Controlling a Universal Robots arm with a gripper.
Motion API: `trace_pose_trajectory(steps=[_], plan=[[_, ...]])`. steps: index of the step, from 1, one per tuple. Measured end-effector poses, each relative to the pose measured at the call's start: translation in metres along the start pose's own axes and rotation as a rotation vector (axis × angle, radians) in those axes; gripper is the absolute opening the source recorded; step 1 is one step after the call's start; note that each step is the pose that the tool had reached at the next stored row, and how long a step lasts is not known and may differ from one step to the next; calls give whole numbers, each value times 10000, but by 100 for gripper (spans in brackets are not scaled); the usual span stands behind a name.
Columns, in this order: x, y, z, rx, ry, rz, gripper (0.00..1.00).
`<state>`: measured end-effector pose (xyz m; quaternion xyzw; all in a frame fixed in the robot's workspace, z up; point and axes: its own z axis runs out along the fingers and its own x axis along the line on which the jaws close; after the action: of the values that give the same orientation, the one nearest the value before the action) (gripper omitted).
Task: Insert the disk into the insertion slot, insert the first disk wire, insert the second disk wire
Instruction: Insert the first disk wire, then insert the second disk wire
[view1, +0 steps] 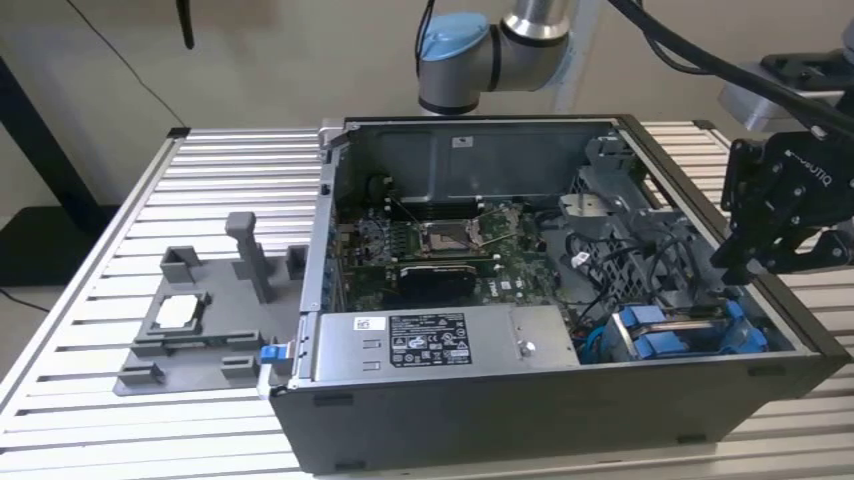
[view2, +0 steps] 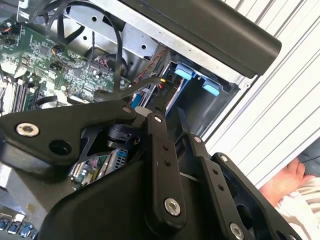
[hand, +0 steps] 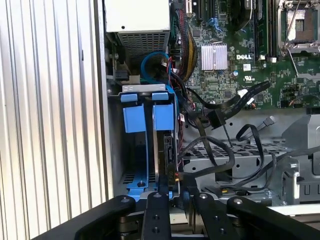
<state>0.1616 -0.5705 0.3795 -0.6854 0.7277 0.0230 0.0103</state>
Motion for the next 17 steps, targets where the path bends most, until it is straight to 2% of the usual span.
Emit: trace_pose_trajectory(steps=[10, 17], plan=[[-2, 5, -3, 0, 3, 0, 27], [-75, 55, 3, 0, 0, 0, 27]])
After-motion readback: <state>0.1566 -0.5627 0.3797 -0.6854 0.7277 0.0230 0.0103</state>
